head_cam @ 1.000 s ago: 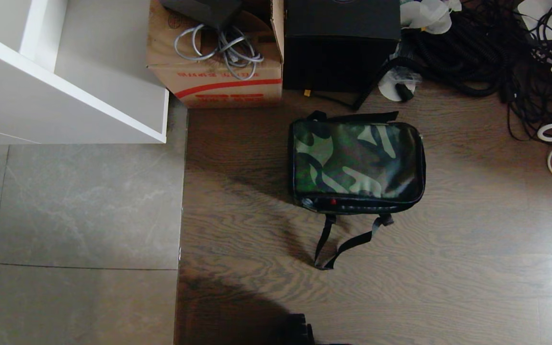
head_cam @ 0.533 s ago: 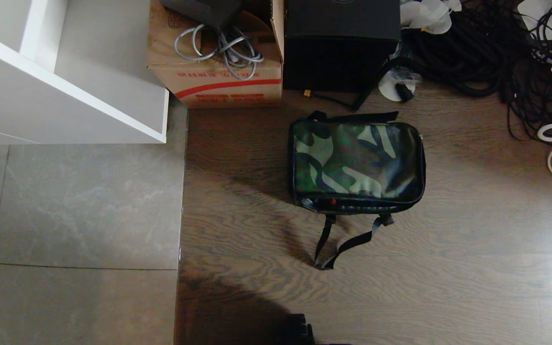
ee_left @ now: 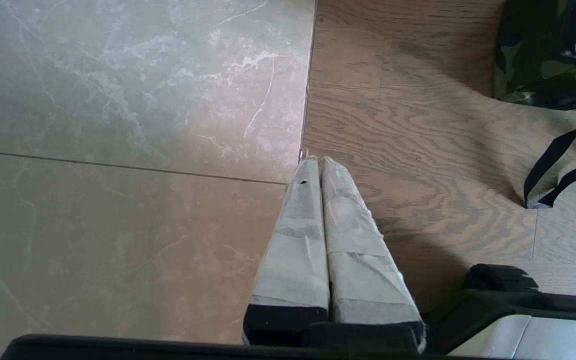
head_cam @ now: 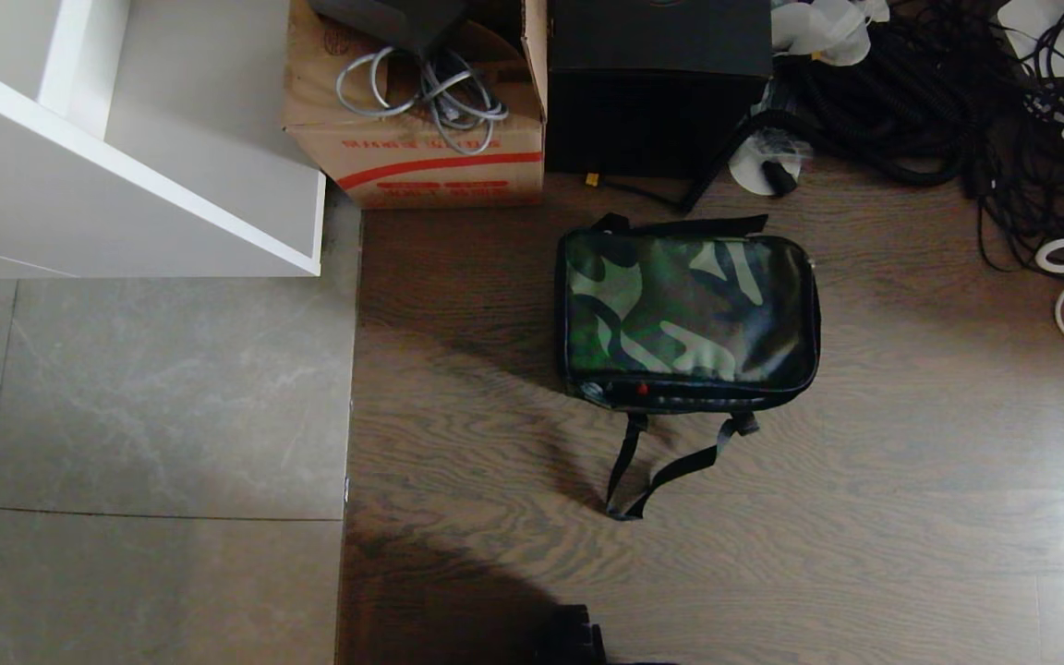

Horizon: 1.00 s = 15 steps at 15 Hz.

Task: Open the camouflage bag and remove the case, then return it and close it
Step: Open the top of the storage box

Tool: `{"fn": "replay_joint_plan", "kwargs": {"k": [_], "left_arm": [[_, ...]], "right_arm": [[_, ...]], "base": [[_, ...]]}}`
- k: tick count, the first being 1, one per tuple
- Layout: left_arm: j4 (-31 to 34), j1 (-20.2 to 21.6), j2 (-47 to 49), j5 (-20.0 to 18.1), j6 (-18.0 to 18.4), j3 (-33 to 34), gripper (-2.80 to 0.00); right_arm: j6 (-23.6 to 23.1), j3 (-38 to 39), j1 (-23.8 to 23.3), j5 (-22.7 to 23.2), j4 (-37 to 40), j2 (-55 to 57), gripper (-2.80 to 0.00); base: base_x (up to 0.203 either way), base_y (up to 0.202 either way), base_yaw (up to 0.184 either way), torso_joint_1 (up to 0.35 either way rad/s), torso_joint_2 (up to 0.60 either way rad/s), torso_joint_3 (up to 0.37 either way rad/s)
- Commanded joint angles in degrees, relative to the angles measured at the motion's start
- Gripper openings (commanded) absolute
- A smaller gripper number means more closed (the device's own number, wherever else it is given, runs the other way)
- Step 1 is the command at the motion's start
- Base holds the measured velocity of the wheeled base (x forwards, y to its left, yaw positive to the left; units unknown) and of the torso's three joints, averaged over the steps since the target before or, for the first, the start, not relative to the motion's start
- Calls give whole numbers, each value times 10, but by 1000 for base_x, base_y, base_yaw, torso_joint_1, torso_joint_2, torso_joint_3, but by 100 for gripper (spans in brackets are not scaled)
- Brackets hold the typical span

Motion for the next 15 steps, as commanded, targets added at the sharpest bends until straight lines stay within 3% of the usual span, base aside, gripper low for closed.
{"fn": "replay_joint_plan", "kwargs": {"k": [1,15], "left_arm": [[-1,0,0,0,0,4,-280],[-2,0,0,-1,-2,5,-280]], "right_arm": [[0,0,0,0,0,2,-280],[0,0,0,0,0,2,-280]], "base": [[0,0,0,0,0,0],[0,0,0,1,1,81]]}}
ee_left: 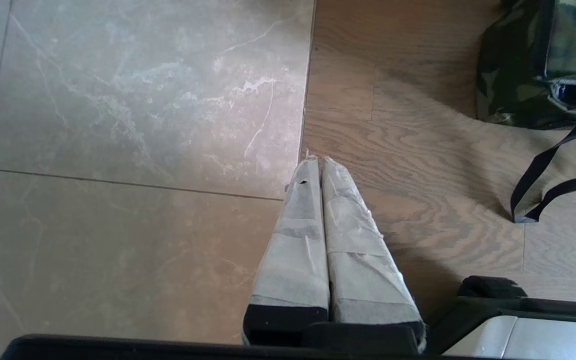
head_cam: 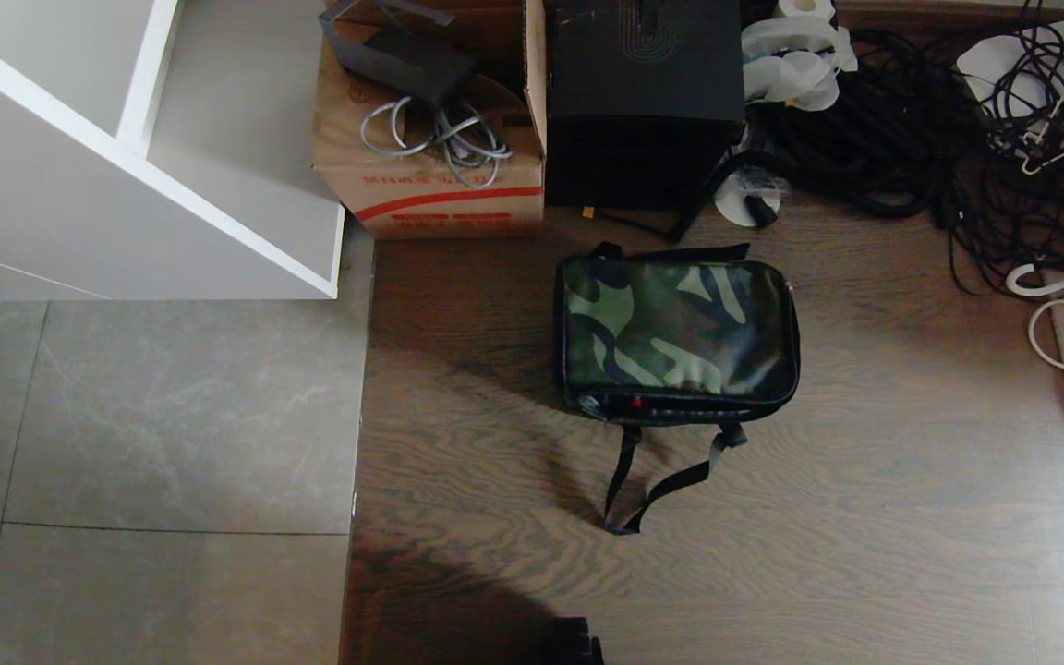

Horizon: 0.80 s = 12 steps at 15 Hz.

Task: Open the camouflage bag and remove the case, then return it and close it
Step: Open the top of the storage box

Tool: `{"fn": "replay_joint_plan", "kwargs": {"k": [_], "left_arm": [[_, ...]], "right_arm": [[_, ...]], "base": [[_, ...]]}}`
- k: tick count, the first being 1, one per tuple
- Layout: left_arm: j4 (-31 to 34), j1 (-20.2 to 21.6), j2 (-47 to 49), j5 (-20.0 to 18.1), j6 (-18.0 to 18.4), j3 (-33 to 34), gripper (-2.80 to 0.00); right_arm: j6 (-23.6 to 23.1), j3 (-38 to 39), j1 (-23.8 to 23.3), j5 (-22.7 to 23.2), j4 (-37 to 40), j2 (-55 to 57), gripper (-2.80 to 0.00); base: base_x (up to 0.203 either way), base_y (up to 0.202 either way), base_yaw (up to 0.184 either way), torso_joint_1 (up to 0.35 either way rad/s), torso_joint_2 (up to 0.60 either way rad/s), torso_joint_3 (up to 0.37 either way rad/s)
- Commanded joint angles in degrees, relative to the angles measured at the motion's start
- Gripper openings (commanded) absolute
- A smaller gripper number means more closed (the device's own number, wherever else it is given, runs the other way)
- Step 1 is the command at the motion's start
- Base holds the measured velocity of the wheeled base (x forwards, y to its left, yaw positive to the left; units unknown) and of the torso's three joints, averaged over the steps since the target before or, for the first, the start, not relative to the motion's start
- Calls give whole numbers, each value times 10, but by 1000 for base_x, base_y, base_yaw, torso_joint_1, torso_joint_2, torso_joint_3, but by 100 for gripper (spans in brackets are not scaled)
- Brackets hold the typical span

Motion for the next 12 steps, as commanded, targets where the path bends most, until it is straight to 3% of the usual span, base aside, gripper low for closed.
{"fn": "replay_joint_plan", "kwargs": {"k": [1,5,12], "left_arm": [[0,0,0,-1,0,5,-280],[0,0,0,-1,0,5,-280],[0,0,0,-1,0,5,-280]], "right_arm": [[0,0,0,0,-1,1,-280],[0,0,0,0,0,1,-280],[0,0,0,0,0,1,-280]], "base": [[0,0,0,2,7,110],[0,0,0,2,4,159],[0,0,0,1,1,22]]}}
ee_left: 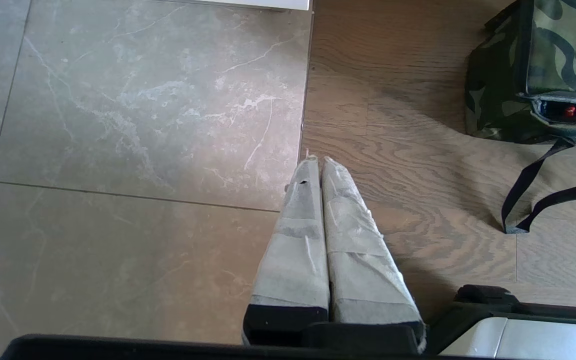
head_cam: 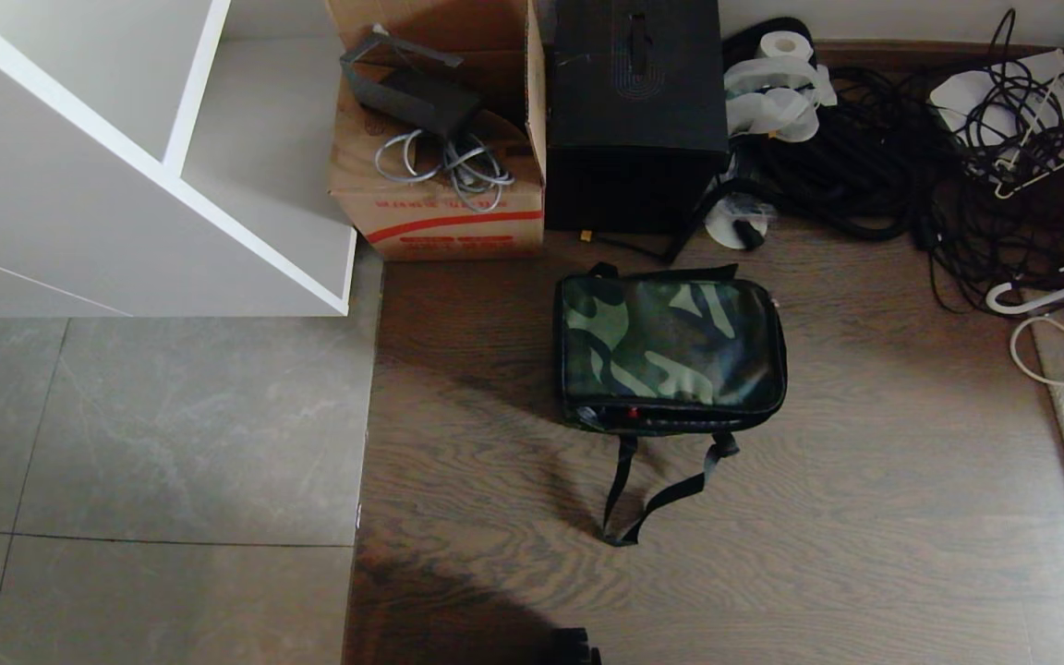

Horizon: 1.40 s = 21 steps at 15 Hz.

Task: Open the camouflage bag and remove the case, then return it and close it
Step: Open the top of the storage box

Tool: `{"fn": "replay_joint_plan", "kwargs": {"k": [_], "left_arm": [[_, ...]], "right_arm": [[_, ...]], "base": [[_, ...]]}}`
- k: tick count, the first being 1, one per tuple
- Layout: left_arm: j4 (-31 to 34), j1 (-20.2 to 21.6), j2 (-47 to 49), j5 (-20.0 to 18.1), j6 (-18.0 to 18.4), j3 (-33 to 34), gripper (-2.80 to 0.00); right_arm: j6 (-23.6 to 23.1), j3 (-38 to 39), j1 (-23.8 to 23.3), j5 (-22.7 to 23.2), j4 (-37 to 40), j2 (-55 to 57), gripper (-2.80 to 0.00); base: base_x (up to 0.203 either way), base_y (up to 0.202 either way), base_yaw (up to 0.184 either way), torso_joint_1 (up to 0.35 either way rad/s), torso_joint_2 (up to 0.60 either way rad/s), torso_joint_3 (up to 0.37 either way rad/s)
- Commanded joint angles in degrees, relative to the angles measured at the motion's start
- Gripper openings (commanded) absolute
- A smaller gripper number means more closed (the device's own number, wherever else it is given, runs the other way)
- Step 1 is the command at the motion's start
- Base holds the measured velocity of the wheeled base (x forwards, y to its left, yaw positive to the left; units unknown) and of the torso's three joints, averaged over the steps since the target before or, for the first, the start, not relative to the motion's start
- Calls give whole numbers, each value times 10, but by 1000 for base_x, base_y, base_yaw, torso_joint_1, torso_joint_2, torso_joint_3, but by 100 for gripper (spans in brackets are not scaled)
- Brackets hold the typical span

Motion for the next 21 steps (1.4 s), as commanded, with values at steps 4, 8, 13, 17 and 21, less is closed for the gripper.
{"fn": "replay_joint_plan", "kwargs": {"k": [4,8,13,17,21], "left_arm": [[0,-1,0,0,0,5,-280],[0,-1,0,0,0,4,-280],[0,0,0,0,0,5,-280],[0,0,0,0,0,5,-280],[0,-1,0,0,0,5,-280]], "right_arm": [[0,0,0,0,0,1,-280],[0,0,0,0,0,1,-280],[-4,0,0,1,-1,1,-280],[-1,0,0,0,0,0,-280],[-8,-7,0,0,3,1,-280]], "base": [[0,0,0,0,0,0],[0,0,0,0,0,0],[0,0,0,0,0,0],[0,0,0,0,0,0],[0,0,0,0,0,0]]}}
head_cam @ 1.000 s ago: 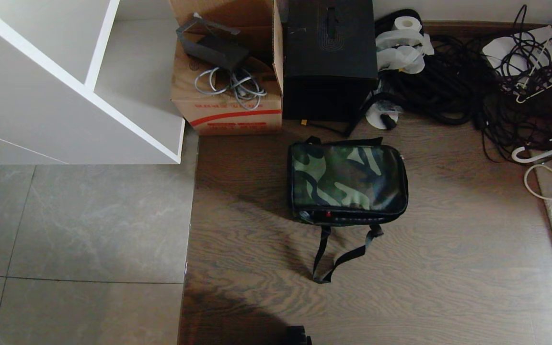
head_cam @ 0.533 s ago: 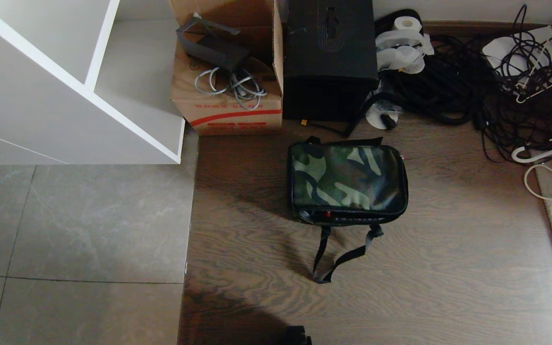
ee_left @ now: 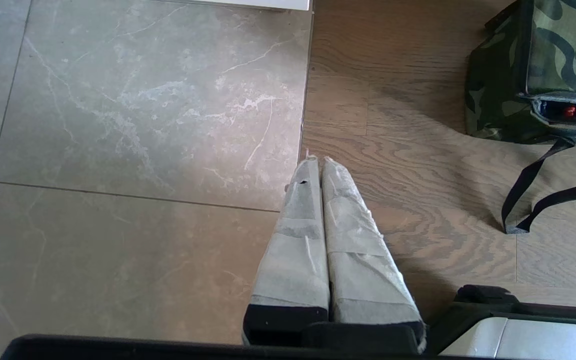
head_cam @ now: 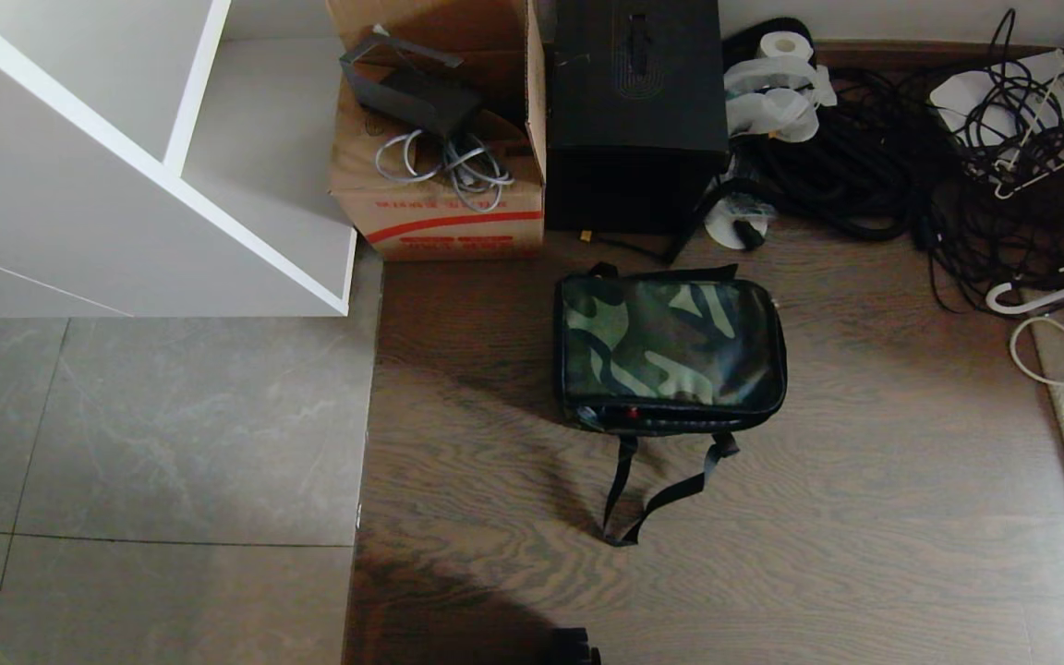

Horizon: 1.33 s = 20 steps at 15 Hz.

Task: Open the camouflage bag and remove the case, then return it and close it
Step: Open the top of the storage box

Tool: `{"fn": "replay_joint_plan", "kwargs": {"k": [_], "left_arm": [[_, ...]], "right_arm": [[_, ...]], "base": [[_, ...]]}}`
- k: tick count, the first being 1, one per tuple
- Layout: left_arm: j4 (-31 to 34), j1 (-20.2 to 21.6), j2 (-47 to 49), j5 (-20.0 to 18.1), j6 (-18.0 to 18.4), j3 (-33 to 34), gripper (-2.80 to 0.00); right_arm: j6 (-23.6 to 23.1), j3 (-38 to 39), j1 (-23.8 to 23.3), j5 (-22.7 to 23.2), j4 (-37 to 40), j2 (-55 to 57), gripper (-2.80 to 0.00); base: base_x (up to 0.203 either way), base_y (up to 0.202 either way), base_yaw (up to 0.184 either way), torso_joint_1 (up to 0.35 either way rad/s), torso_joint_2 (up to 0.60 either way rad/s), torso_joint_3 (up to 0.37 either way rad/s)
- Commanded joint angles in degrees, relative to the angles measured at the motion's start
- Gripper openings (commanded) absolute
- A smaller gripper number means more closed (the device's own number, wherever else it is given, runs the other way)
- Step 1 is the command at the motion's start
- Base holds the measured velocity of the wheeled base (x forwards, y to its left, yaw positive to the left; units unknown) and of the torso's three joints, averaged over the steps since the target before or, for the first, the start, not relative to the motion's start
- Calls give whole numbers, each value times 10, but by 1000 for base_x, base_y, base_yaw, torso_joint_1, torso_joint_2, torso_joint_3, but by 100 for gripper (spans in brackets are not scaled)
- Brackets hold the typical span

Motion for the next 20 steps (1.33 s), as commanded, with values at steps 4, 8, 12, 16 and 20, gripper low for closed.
{"fn": "replay_joint_plan", "kwargs": {"k": [4,8,12,16,20], "left_arm": [[0,0,0,0,0,5,-280],[0,0,0,0,0,5,-280],[0,0,0,0,0,5,-280],[0,0,0,0,0,4,-280],[0,0,0,0,0,5,-280]], "right_arm": [[8,-183,0,32,167,22,-280],[73,-306,0,101,242,251,-280],[127,-363,0,209,140,475,-280],[146,-365,5,269,52,618,-280],[149,-326,8,298,-105,720,-280]], "base": [[0,0,0,0,0,0],[0,0,0,0,0,0],[0,0,0,0,0,0],[0,0,0,0,0,0],[0,0,0,0,0,0]]}}
